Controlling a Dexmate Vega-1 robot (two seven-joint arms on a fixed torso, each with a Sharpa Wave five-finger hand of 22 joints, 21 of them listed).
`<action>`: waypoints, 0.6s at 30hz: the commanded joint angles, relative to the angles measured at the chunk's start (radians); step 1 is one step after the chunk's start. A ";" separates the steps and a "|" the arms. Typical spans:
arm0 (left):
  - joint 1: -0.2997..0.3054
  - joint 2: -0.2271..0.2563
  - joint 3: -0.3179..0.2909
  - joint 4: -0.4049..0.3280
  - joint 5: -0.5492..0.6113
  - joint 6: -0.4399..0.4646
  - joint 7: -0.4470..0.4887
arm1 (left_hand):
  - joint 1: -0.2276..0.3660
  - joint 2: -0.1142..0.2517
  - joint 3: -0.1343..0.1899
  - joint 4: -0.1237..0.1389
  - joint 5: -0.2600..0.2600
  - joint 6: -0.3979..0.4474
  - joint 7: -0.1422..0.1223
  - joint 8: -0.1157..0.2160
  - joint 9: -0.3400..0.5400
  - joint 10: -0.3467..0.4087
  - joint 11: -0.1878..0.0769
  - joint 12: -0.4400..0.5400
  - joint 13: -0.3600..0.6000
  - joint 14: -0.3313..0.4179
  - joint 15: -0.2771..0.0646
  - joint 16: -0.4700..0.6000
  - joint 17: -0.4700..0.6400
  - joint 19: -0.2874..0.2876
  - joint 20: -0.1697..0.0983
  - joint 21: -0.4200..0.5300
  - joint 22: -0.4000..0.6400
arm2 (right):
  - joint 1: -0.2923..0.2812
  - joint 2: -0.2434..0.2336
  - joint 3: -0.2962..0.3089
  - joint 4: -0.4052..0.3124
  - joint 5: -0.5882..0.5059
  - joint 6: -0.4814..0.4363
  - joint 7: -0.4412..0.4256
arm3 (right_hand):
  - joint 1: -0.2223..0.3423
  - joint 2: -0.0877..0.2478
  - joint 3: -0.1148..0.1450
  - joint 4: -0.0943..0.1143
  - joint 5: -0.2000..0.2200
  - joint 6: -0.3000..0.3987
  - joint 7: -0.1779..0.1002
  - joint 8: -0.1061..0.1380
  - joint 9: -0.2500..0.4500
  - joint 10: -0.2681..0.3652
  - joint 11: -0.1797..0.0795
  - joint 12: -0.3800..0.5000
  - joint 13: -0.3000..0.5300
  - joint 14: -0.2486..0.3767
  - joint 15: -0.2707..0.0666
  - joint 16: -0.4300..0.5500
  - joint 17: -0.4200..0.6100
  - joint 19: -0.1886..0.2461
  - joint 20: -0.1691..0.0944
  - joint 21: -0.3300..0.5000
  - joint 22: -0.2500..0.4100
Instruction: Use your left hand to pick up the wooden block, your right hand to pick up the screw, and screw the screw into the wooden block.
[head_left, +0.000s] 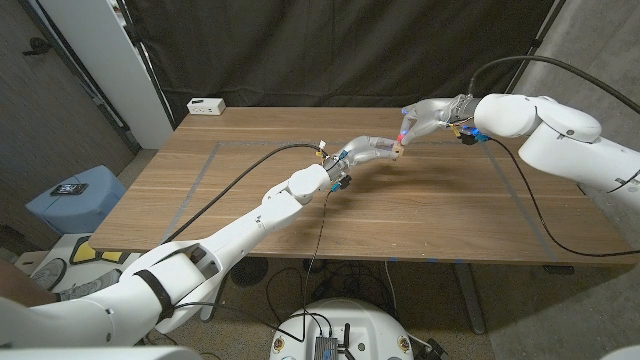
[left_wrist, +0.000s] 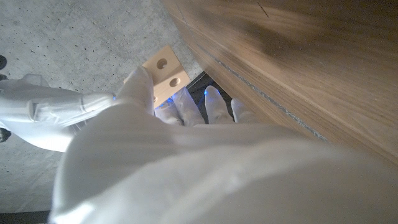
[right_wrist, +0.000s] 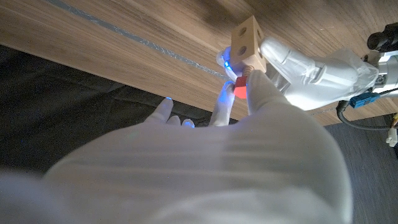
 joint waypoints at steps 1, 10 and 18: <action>-0.002 -0.002 0.001 0.005 -0.001 -0.004 -0.003 | 0.003 0.012 0.002 0.006 0.006 0.005 -0.002 0.002 0.002 0.004 -0.005 0.002 0.003 0.006 -0.059 0.006 0.001 0.007 0.001 0.001 0.001 | -0.003 -0.001 -0.005 -0.010 -0.019 -0.017 -0.004 | -0.018 -0.009 -0.005 0.010 -0.007 0.016 -0.002 0.018 0.011 0.019 0.000 0.008 0.001 0.009 0.003 0.011 0.004 0.009 0.000 0.008 0.003; -0.005 -0.004 0.002 0.010 -0.002 -0.006 -0.009 | 0.004 0.012 0.003 0.006 0.006 0.006 -0.003 0.003 0.002 0.003 -0.005 0.002 0.003 0.008 -0.059 0.007 0.001 0.007 0.001 0.001 0.001 | -0.003 0.000 -0.010 -0.018 -0.037 -0.025 -0.003 | -0.048 -0.016 -0.016 0.019 -0.016 0.053 -0.002 0.052 0.028 0.049 0.001 0.012 0.001 0.020 -0.002 0.013 0.004 0.016 -0.002 0.007 0.003; -0.006 -0.004 0.003 0.011 -0.003 -0.007 -0.012 | 0.005 0.012 0.003 0.006 0.006 0.008 -0.004 0.003 0.002 0.003 -0.005 0.002 0.003 0.006 -0.060 0.006 0.001 0.007 0.001 0.001 0.001 | 0.003 0.008 -0.024 -0.023 -0.067 -0.042 0.001 | -0.090 -0.021 -0.032 0.033 -0.021 0.080 -0.006 0.082 0.046 0.091 -0.006 0.020 0.001 0.043 -0.010 0.019 0.005 0.027 0.000 0.008 0.004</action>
